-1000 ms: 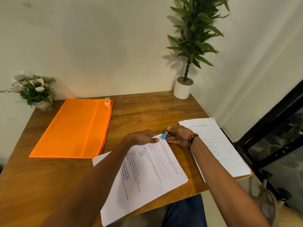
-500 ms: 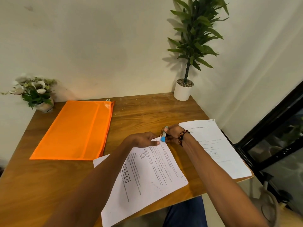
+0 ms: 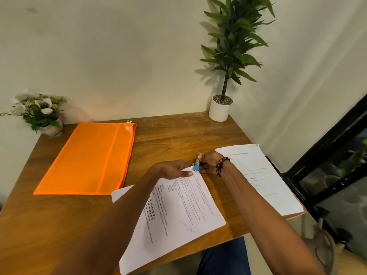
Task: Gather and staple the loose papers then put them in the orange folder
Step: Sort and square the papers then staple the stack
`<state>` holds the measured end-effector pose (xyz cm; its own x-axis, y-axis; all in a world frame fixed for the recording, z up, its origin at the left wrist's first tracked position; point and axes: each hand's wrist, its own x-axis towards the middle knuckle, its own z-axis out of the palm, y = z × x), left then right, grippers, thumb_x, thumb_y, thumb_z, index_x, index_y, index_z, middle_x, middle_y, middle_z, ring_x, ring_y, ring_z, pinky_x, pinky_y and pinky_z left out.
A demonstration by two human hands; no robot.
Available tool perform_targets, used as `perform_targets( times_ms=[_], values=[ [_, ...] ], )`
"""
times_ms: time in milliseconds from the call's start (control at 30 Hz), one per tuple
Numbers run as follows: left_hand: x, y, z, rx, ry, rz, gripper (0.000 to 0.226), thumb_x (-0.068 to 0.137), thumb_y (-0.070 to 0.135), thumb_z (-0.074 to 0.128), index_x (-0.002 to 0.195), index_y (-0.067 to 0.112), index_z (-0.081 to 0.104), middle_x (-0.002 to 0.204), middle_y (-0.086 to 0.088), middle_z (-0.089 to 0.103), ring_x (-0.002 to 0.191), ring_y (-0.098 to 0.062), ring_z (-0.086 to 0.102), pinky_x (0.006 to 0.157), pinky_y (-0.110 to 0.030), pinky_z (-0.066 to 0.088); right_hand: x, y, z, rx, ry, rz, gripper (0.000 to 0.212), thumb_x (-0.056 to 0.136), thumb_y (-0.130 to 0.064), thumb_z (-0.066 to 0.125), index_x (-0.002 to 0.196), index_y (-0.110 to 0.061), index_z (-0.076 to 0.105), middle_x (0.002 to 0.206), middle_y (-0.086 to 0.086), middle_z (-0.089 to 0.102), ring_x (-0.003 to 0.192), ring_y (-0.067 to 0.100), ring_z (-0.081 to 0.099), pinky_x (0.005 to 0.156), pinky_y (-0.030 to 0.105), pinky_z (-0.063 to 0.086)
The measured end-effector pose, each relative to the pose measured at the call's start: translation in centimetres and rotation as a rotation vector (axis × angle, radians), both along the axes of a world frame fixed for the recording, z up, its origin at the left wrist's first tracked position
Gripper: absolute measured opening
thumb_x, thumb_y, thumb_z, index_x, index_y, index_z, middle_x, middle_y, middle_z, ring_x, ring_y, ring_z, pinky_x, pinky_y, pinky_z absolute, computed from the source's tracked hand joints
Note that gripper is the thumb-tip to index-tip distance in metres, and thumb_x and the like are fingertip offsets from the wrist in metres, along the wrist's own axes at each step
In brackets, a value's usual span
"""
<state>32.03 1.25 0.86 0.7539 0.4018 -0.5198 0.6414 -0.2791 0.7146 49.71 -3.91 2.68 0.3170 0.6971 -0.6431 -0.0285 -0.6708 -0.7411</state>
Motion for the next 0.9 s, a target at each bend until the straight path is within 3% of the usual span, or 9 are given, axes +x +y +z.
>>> perform_targets(
  times_ms=[100, 333, 467, 533, 600, 633, 700, 800, 900],
  values=[
    [0.1, -0.1, 0.3, 0.003, 0.005, 0.013, 0.039, 0.105, 0.035, 0.051, 0.139, 0.017, 0.049, 0.116, 0.000, 0.068, 0.083, -0.005, 0.069, 0.068, -0.015, 0.054, 0.0, 0.2, -0.1, -0.001, 0.004, -0.008, 0.026, 0.102, -0.010, 0.051, 0.122, 0.003, 0.062, 0.116, 0.020, 0.067, 0.083, 0.024, 0.067, 0.059, 0.035, 0.056],
    [-0.4, 0.1, -0.6, 0.010, -0.073, -0.045, 0.043, 0.103, 0.041, 0.052, 0.139, 0.018, 0.055, 0.120, 0.000, 0.073, 0.095, -0.013, 0.074, 0.077, -0.023, 0.057, 0.0, 0.6, -0.7, 0.021, -0.010, -0.009, 0.022, 0.102, -0.011, 0.052, 0.116, 0.000, 0.065, 0.114, 0.017, 0.070, 0.094, 0.025, 0.068, 0.060, 0.033, 0.057],
    [-0.4, -0.5, -0.3, -0.038, -0.126, -0.030, 0.050, 0.103, 0.055, 0.041, 0.129, 0.018, 0.064, 0.118, 0.004, 0.074, 0.103, -0.011, 0.072, 0.089, -0.027, 0.057, 0.0, 0.9, -1.3, 0.037, -0.053, -0.006, 0.019, 0.102, -0.011, 0.052, 0.101, -0.005, 0.070, 0.110, 0.016, 0.072, 0.097, 0.027, 0.070, 0.074, 0.038, 0.060],
    [0.0, -1.1, -0.1, -0.047, -0.143, 0.055, 0.059, 0.100, 0.064, 0.038, 0.116, 0.018, 0.072, 0.108, 0.004, 0.077, 0.095, -0.010, 0.073, 0.087, -0.029, 0.057, -0.1, 1.0, -1.3, 0.045, -0.083, 0.006, 0.022, 0.101, -0.009, 0.052, 0.090, -0.009, 0.071, 0.103, 0.015, 0.072, 0.092, 0.026, 0.068, 0.081, 0.041, 0.061],
    [0.4, -1.2, -0.7, -0.033, -0.192, 0.184, 0.051, 0.097, 0.061, 0.051, 0.083, 0.019, 0.075, 0.080, 0.004, 0.075, 0.068, -0.007, 0.068, 0.068, -0.024, 0.049, -0.4, 1.0, -1.2, 0.054, -0.121, 0.036, 0.024, 0.101, -0.009, 0.053, 0.085, -0.011, 0.071, 0.098, 0.014, 0.071, 0.091, 0.026, 0.067, 0.086, 0.044, 0.060],
    [0.5, -1.3, -0.8, -0.035, -0.213, 0.246, 0.046, 0.096, 0.055, 0.058, 0.068, 0.022, 0.071, 0.069, 0.004, 0.071, 0.058, -0.005, 0.062, 0.062, -0.022, 0.044, -0.7, 1.0, -0.9, 0.061, -0.135, 0.052, 0.024, 0.102, -0.011, 0.053, 0.086, -0.012, 0.071, 0.098, 0.013, 0.072, 0.092, 0.026, 0.067, 0.088, 0.045, 0.059],
    [0.6, -1.4, -1.1, -0.044, -0.236, 0.319, 0.046, 0.093, 0.049, 0.067, 0.054, 0.025, 0.066, 0.069, -0.001, 0.072, 0.053, -0.004, 0.058, 0.065, -0.023, 0.043, -0.7, 1.0, -0.6, 0.088, -0.191, 0.091, 0.020, 0.102, -0.014, 0.054, 0.097, -0.009, 0.073, 0.110, 0.014, 0.072, 0.095, 0.027, 0.066, 0.093, 0.046, 0.057],
    [0.2, -1.4, -1.3, -0.080, -0.331, 0.374, 0.029, 0.091, 0.044, 0.072, 0.073, 0.022, 0.079, 0.083, -0.003, 0.078, 0.065, -0.008, 0.069, 0.070, -0.027, 0.051, -0.8, 1.3, 0.3, 0.104, -0.210, 0.155, 0.029, 0.101, -0.017, 0.055, 0.119, 0.003, 0.065, 0.121, 0.019, 0.067, 0.106, 0.034, 0.064, 0.101, 0.044, 0.051],
    [-0.4, -1.1, -1.3, -0.081, -0.408, 0.425, 0.031, 0.089, 0.045, 0.074, 0.088, 0.014, 0.081, 0.087, -0.007, 0.079, 0.072, -0.021, 0.074, 0.068, -0.028, 0.051, -0.8, 1.1, 0.4, 0.141, 0.012, 0.199, 0.034, 0.095, -0.031, 0.066, 0.109, 0.000, 0.062, 0.107, 0.016, 0.070, 0.098, 0.028, 0.066, 0.088, 0.040, 0.058]
  ],
)
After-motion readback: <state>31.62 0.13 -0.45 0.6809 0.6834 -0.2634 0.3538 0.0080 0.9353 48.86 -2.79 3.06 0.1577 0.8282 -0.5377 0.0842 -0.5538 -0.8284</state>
